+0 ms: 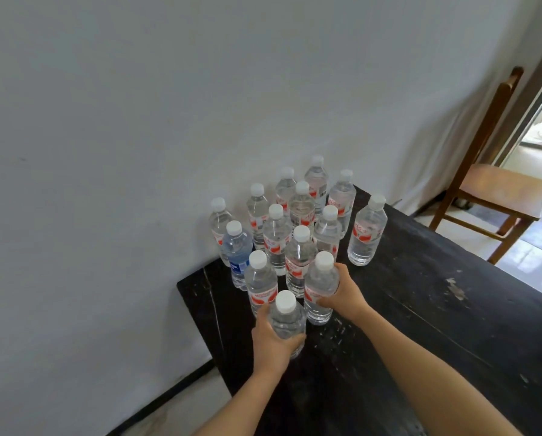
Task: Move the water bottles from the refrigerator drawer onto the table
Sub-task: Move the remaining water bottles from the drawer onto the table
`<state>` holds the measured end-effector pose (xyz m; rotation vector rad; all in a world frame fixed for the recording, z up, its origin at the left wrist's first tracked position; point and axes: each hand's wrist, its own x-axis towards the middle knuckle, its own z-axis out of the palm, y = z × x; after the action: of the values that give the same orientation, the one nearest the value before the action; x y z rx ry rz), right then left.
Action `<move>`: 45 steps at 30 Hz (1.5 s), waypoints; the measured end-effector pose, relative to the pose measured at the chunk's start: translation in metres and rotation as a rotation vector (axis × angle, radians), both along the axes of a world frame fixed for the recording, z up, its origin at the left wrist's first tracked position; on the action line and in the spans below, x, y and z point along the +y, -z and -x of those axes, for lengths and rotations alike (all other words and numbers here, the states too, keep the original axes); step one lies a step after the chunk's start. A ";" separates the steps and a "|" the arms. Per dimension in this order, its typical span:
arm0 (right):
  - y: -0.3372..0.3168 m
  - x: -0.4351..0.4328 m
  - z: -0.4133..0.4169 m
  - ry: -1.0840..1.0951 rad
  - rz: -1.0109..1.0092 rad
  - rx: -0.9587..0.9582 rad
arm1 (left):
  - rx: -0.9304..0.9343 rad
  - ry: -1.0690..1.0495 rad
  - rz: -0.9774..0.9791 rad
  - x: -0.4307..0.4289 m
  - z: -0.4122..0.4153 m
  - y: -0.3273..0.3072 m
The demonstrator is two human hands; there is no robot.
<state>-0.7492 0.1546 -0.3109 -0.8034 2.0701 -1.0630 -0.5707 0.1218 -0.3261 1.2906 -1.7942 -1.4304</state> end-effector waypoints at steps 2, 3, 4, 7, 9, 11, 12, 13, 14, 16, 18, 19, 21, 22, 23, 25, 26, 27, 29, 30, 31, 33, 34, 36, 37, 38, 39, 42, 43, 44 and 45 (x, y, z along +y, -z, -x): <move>0.006 0.001 -0.009 0.094 0.036 0.034 | 0.001 -0.024 -0.006 0.000 0.000 0.002; 0.008 0.001 -0.012 0.122 0.043 0.050 | -0.004 -0.029 -0.008 0.000 0.000 0.003; 0.008 0.001 -0.013 0.136 0.041 0.056 | -0.011 -0.032 -0.017 0.000 0.001 0.004; 0.005 0.002 -0.016 0.138 0.039 0.038 | -0.018 -0.031 -0.034 -0.002 0.001 0.004; 0.006 0.006 -0.019 0.151 0.034 0.039 | -0.040 -0.019 -0.029 -0.001 0.000 0.005; 0.012 0.016 -0.025 0.156 -0.047 0.094 | -0.096 0.013 -0.014 -0.001 -0.005 0.008; 0.015 0.024 -0.029 0.139 -0.115 0.135 | -0.125 0.038 -0.015 -0.001 -0.008 0.010; 0.018 0.034 -0.033 0.123 -0.180 0.179 | -0.146 0.064 -0.014 0.000 -0.014 0.012; 0.020 0.044 -0.037 0.115 -0.233 0.221 | -0.164 0.090 -0.015 0.001 -0.020 0.013; 0.023 0.063 -0.041 0.109 -0.302 0.274 | -0.214 0.129 0.010 0.005 -0.033 0.015; 0.022 0.079 -0.044 0.078 -0.342 0.325 | -0.269 0.141 0.040 0.007 -0.048 0.017; 0.018 0.085 -0.045 0.058 -0.362 0.359 | -0.295 0.137 0.050 0.009 -0.055 0.017; 0.013 0.093 -0.046 0.027 -0.391 0.423 | -0.349 0.114 0.064 0.009 -0.068 0.016; 0.010 0.095 -0.048 0.017 -0.392 0.447 | -0.358 0.097 0.070 0.007 -0.074 0.015; 0.007 0.096 -0.050 0.007 -0.390 0.466 | -0.361 0.075 0.082 0.005 -0.081 0.014; 0.002 0.098 -0.056 -0.019 -0.378 0.507 | -0.374 0.034 0.087 0.001 -0.092 0.009; -0.001 0.100 -0.060 -0.030 -0.376 0.530 | -0.382 0.022 0.089 -0.001 -0.098 0.007; -0.002 0.102 -0.063 -0.039 -0.378 0.543 | -0.386 0.015 0.092 -0.003 -0.101 0.007; -0.005 0.108 -0.069 -0.039 -0.387 0.568 | -0.384 0.018 0.107 -0.008 -0.108 0.005; -0.007 0.112 -0.074 -0.033 -0.395 0.580 | -0.387 0.027 0.111 -0.011 -0.112 0.006; -0.009 0.117 -0.079 -0.015 -0.409 0.589 | -0.384 0.051 0.120 -0.015 -0.115 0.007; -0.015 0.127 -0.084 -0.002 -0.426 0.602 | -0.379 0.078 0.138 -0.021 -0.115 0.008; -0.018 0.132 -0.087 0.011 -0.435 0.618 | -0.368 0.090 0.139 -0.024 -0.114 0.008; -0.026 0.142 -0.097 0.086 -0.452 0.648 | -0.323 0.121 0.149 -0.035 -0.112 0.003; -0.031 0.146 -0.103 0.126 -0.449 0.669 | -0.290 0.128 0.153 -0.041 -0.111 0.000; -0.036 0.153 -0.111 0.200 -0.450 0.687 | -0.241 0.161 0.182 -0.047 -0.109 -0.006; -0.042 0.158 -0.115 0.237 -0.447 0.702 | -0.191 0.166 0.208 -0.051 -0.108 -0.012; -0.055 0.169 -0.146 0.409 -0.472 0.755 | -0.055 0.260 0.327 -0.070 -0.114 -0.030; -0.057 0.171 -0.164 0.482 -0.483 0.769 | -0.035 0.307 0.372 -0.078 -0.120 -0.036; -0.062 0.172 -0.179 0.535 -0.491 0.775 | -0.030 0.348 0.422 -0.085 -0.124 -0.041; -0.065 0.173 -0.193 0.585 -0.493 0.778 | -0.030 0.384 0.480 -0.092 -0.128 -0.044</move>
<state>-0.5561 0.3281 -0.2454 -0.3731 3.1857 -0.4581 -0.4430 0.0298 -0.2817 0.7539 -2.3127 -1.0537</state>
